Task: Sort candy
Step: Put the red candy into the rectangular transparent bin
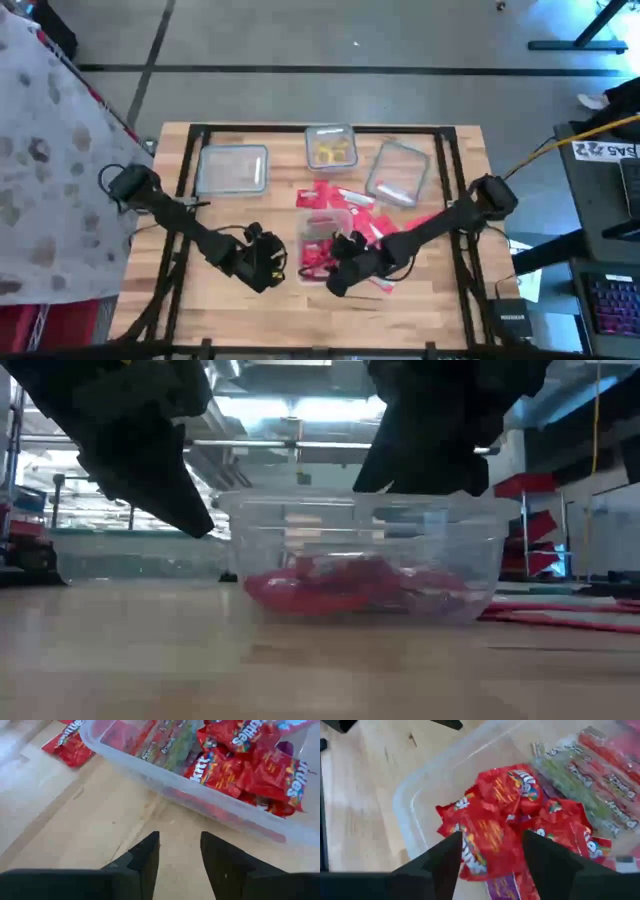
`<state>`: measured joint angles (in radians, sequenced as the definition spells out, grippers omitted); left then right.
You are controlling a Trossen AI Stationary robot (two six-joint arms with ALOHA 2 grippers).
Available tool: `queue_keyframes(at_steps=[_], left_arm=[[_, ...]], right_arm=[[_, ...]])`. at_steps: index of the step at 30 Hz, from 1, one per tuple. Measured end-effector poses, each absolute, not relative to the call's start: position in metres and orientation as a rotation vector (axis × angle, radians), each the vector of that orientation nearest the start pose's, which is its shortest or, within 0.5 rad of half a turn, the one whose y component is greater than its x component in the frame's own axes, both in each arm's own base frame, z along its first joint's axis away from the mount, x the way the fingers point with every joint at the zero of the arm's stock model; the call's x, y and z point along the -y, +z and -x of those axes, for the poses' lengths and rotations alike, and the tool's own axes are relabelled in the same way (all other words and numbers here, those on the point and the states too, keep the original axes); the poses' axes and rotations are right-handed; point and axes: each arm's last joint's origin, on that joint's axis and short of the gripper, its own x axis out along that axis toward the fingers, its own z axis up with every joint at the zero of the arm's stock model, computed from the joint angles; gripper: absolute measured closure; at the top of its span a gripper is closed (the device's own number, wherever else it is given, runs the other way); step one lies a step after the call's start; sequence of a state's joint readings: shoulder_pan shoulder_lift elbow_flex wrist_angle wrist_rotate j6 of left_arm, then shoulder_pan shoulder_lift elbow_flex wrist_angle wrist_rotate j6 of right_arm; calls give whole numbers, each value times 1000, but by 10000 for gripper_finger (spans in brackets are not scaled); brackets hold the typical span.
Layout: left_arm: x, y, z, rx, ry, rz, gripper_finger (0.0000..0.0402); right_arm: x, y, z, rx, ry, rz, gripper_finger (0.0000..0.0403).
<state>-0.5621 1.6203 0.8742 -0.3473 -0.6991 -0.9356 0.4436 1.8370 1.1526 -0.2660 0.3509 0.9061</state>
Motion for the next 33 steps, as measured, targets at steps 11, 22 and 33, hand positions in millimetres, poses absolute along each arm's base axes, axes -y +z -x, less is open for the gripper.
queue_keyframes(at_steps=[11,22,33], left_arm=[[134,165,-264,-710,531,260,273],[135,165,-263,-729,515,253,273],[138,162,-255,-789,521,207,273]], right_arm=[[-145,146,-365,-936,-241,-522,379],[-156,216,-384,-759,-138,-257,402],[-131,207,-317,-1132,-702,-127,402]])
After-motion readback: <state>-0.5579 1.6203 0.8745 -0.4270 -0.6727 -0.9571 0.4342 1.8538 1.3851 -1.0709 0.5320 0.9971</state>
